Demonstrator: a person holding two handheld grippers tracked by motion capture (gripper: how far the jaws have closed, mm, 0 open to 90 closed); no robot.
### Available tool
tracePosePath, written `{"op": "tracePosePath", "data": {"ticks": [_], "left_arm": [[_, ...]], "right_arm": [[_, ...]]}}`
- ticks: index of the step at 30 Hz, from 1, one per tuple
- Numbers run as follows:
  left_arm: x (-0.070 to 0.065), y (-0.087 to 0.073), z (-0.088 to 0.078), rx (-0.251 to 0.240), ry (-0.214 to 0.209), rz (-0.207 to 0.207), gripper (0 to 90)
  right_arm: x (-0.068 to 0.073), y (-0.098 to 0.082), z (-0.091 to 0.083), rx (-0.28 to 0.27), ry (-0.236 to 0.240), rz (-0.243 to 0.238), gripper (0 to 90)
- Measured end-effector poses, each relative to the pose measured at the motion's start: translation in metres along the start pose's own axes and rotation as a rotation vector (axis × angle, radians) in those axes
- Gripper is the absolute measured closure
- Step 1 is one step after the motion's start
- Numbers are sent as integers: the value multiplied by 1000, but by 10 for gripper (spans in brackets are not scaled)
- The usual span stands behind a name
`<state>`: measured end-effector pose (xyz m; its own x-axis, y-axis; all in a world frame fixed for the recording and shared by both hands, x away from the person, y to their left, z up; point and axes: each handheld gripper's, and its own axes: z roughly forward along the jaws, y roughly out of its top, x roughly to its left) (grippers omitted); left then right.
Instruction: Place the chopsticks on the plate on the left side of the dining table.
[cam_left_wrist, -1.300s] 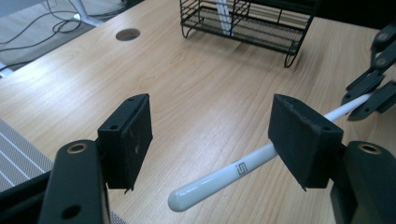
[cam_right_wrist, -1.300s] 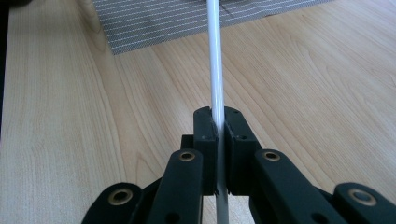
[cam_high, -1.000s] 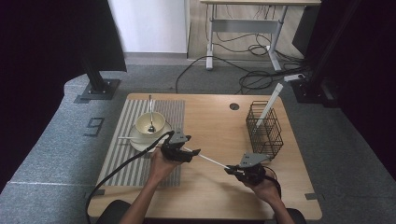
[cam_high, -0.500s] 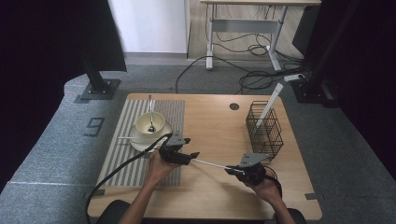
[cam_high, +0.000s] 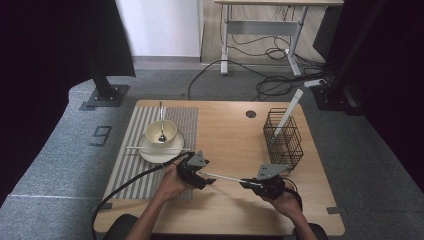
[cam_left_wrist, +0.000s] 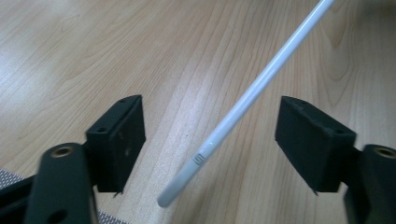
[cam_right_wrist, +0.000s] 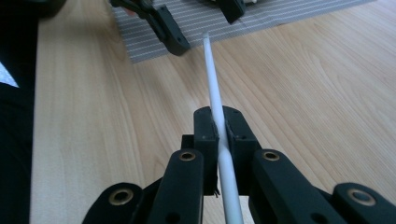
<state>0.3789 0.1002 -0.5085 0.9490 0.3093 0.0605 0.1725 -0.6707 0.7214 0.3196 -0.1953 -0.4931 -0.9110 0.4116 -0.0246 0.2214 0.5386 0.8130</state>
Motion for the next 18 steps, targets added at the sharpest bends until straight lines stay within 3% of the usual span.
{"op": "tracePosePath", "data": {"ticks": [5,13,18], "left_arm": [[-4,-3,3,41,16,59,354],[-9,-4,4,56,50,138,548],[-13,-4,4,71,48,190,663]], "right_arm": [[3,3,-1,-14,21,-3,851],[4,5,-2,-20,40,-7,851],[2,3,-1,-18,44,4,850]]}}
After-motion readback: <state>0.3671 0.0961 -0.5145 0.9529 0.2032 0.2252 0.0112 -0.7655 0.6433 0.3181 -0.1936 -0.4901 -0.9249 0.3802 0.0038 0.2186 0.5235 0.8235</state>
